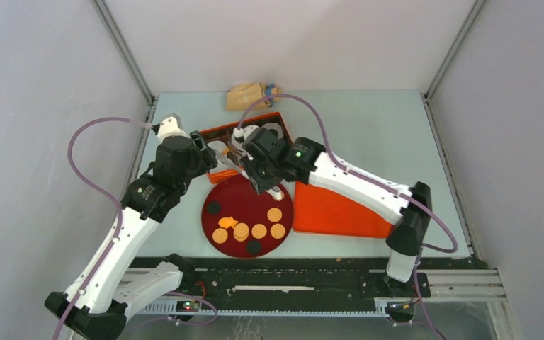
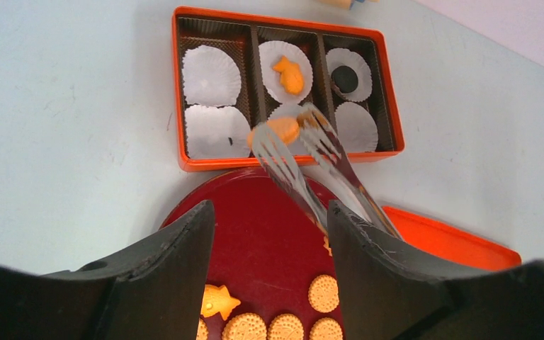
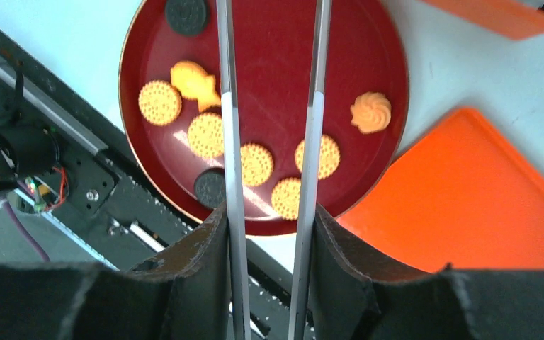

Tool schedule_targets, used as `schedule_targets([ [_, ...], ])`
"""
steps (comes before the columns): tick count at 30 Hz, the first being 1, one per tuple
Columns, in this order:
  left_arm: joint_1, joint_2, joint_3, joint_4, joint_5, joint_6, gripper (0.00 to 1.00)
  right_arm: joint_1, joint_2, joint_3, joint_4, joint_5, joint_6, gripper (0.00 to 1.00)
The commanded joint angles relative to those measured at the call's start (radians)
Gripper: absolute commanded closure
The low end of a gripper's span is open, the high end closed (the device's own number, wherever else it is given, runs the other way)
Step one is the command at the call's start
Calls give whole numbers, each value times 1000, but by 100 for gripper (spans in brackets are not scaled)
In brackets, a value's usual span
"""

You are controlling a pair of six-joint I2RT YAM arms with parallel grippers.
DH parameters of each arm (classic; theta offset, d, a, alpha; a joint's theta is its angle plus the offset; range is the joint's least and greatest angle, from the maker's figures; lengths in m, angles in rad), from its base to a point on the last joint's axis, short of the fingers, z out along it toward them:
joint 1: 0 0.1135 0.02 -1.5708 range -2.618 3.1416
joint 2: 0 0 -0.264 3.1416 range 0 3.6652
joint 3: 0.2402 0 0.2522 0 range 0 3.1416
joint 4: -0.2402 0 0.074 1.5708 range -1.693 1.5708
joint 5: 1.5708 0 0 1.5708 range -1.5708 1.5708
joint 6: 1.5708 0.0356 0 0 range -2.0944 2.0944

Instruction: Pack the cookies

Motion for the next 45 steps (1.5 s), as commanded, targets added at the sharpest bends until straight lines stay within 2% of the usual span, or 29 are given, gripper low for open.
schedule_targets([
  [1, 6, -26, 45, -17, -71, 17, 35, -57, 148, 126, 37, -45, -86, 71],
  [9, 7, -33, 75, -52, -141, 53, 35, -143, 438, 473, 23, -163, -139, 72],
  [12, 7, -25, 76, -54, -156, 61, 34, -163, 492, 535, 25, -193, -145, 72],
  [18, 7, 1, 78, -50, -155, 63, 34, -188, 539, 544, 58, -249, -147, 71],
  [21, 7, 11, 80, -49, -152, 65, 34, -189, 551, 545, 72, -256, -154, 57],
  [23, 7, 17, 80, -50, -149, 66, 34, -191, 555, 546, 73, -261, -158, 53],
  [30, 7, 19, 70, -45, -144, 66, 34, -195, 584, 553, 79, -270, -170, 50],
  [40, 7, -16, 59, -32, -126, 61, 34, -208, 439, 452, 135, -177, -144, 51],
  [45, 7, -22, 60, -31, -107, 57, 34, -184, 191, 210, 183, -137, -141, 52],
])
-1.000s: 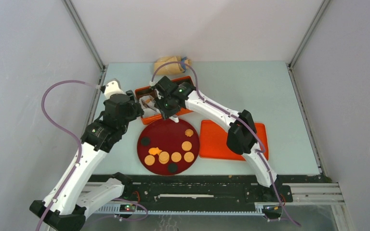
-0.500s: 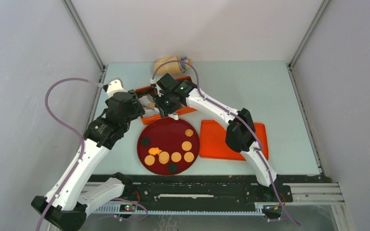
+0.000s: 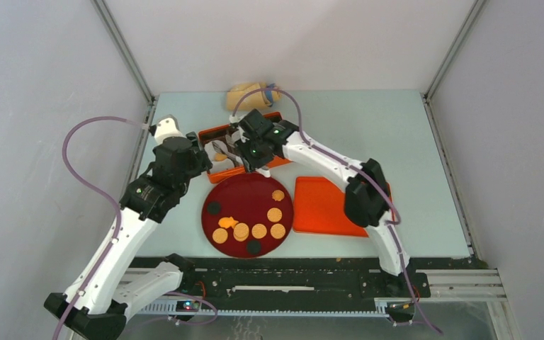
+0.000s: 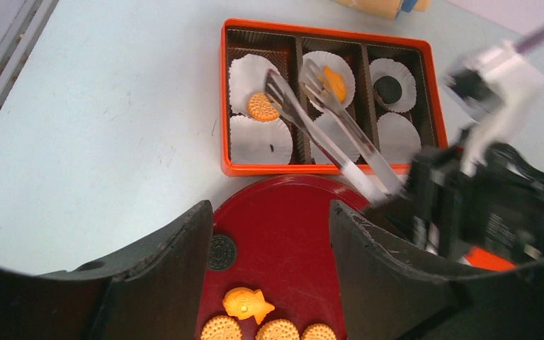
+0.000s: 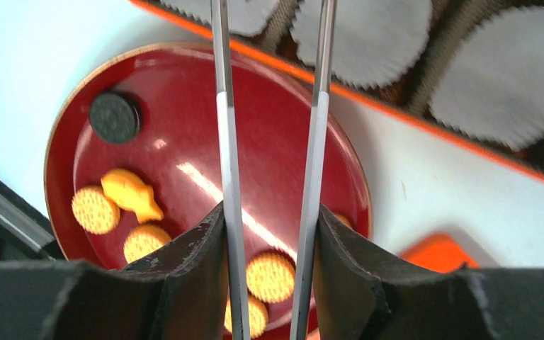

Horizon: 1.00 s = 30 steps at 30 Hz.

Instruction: Pack the cookies

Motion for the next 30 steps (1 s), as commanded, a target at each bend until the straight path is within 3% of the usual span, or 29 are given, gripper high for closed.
schedule_targets([
  [1, 7, -21, 52, 21, 13, 10, 34, 37, -335, -187, 86, 78, -4, 52],
  [6, 7, -9, 47, 38, 52, -4, 34, 142, -614, -450, 57, 155, 11, 52],
  [13, 6, 21, 56, 54, 124, -20, 34, 329, -775, -685, -20, 166, 143, 51],
  [20, 6, 4, 45, 54, 164, -34, 34, 476, -790, -823, -66, 191, 260, 50],
  [30, 6, -59, 12, 42, 151, -46, 33, 522, -705, -842, -42, 170, 271, 50],
])
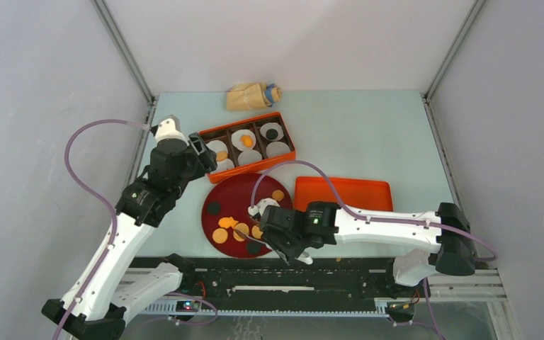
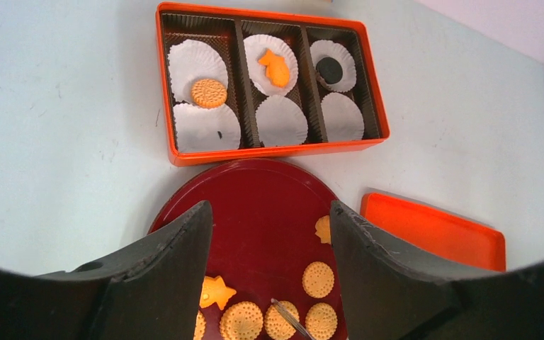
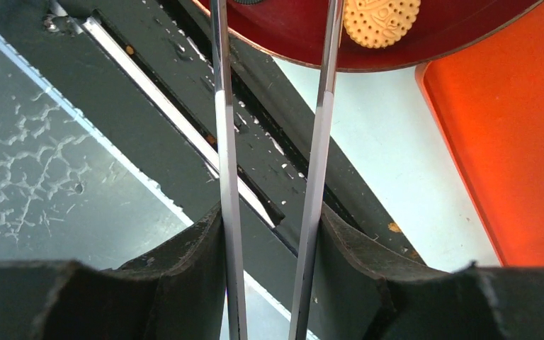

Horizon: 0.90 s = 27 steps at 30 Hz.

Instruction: Pack the cookies

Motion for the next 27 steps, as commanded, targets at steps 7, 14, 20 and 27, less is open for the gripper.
schedule_targets([
  [7, 5, -35, -7, 18, -8, -16, 33, -4, 95, 20, 65, 10, 17, 50],
  [14, 5, -35, -6, 18, -17, -11, 33, -54, 88, 22, 84, -73, 7, 50],
  [20, 5, -50, -11, 11, -20, -13, 33, -71, 85, 21, 92, -123, 2, 51],
  [27, 5, -50, -12, 12, -21, -9, 33, -97, 77, 22, 103, -92, -3, 67],
])
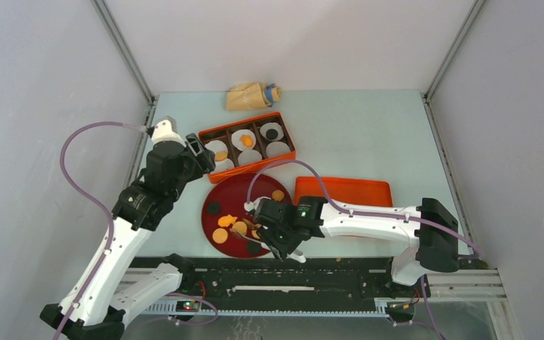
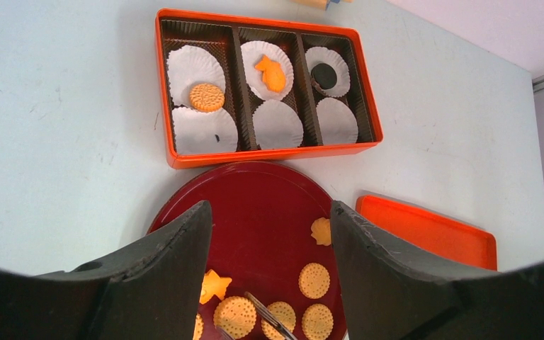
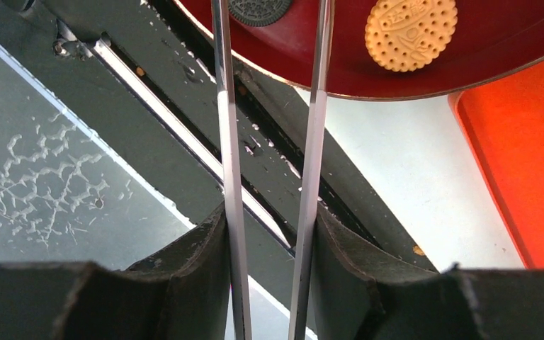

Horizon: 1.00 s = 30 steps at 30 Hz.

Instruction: Pack the cookies

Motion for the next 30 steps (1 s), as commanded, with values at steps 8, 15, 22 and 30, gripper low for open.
schedule_targets([
  [8, 5, 14, 9, 18, -18, 3, 33, -116, -82, 88, 5, 130, -55, 72],
  [15, 5, 71, 26, 46, -13, 13, 33, -256, -16, 134, 37, 98, -128, 72],
  [22, 5, 103, 33, 52, -14, 26, 33, -290, 106, 172, 41, 62, -159, 69],
  [30, 5, 99, 22, 50, -18, 29, 33, -287, 134, 196, 37, 73, -156, 58],
])
